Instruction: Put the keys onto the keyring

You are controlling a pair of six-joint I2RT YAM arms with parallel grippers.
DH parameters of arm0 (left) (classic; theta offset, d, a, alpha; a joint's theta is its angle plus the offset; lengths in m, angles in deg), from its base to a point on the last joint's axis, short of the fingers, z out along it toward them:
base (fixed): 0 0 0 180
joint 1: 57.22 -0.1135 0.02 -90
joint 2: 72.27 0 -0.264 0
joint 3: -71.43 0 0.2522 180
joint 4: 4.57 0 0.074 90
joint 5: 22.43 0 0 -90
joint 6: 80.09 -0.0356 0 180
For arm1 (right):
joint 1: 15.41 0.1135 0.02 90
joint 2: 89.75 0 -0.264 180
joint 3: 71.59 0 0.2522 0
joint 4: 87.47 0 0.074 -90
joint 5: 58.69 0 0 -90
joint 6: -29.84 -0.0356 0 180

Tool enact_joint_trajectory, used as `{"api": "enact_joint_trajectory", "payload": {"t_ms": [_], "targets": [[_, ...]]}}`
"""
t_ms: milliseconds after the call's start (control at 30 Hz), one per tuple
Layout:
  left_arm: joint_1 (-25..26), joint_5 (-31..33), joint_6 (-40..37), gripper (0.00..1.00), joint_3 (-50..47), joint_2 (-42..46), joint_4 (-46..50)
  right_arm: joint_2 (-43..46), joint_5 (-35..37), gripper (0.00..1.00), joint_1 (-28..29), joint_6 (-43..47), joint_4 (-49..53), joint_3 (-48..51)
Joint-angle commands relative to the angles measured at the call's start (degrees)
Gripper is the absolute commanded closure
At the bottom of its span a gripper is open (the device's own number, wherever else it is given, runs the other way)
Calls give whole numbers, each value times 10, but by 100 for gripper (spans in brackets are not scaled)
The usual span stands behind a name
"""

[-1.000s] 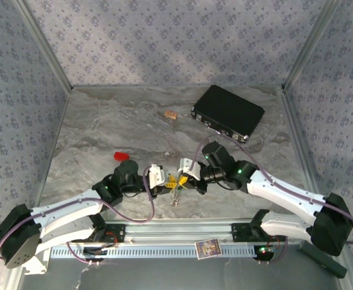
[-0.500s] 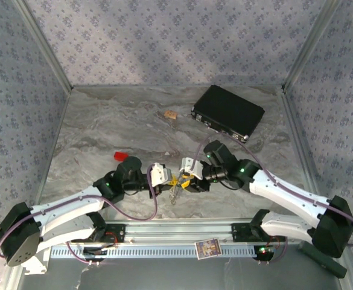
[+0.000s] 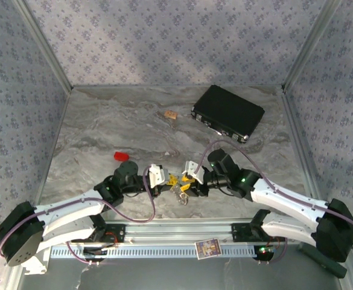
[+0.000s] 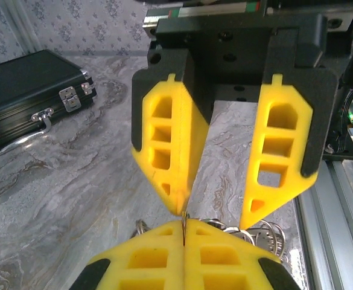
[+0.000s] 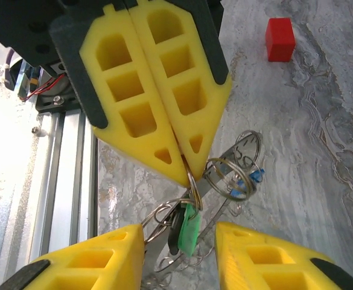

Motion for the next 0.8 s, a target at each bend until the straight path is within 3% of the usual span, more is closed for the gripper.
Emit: {"api": "enact_joint_trajectory", "payload": {"t_ms": [0, 233, 600, 767], "targets": [[1, -20, 7, 100, -1, 2, -35, -16, 24, 63, 9, 3, -13, -3], [1, -21, 7, 100, -4, 4, -38, -25, 16, 70, 13, 12, -5, -13], [1, -23, 4, 100, -4, 11, -39, -39, 20, 92, 14, 15, -8, -15], [1, -24, 2, 100, -4, 10, -41, -72, 23, 93, 17, 17, -3, -17]]}}
